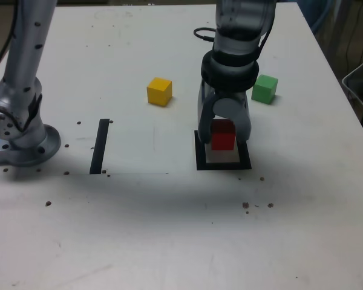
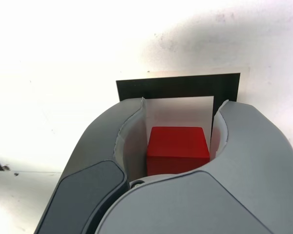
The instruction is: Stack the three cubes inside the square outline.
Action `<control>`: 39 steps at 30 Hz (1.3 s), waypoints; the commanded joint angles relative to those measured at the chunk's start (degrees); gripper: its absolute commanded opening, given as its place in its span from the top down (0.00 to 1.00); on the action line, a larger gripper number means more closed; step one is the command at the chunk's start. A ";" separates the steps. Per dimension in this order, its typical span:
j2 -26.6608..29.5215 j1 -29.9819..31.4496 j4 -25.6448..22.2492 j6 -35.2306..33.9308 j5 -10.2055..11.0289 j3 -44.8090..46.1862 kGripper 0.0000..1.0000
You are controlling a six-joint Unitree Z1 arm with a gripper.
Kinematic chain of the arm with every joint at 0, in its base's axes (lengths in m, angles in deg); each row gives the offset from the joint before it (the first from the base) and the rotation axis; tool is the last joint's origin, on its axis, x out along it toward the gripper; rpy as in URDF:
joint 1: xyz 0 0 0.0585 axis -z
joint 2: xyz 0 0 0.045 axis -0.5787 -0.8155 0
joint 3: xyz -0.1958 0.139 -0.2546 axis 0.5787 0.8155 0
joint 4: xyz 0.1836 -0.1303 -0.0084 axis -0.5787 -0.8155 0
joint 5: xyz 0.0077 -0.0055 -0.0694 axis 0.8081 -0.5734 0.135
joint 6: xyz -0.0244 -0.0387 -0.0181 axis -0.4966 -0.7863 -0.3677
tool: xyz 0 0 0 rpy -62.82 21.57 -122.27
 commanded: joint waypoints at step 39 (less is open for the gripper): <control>8.76 -4.63 -6.14 5.82 4.02 0.58 0.01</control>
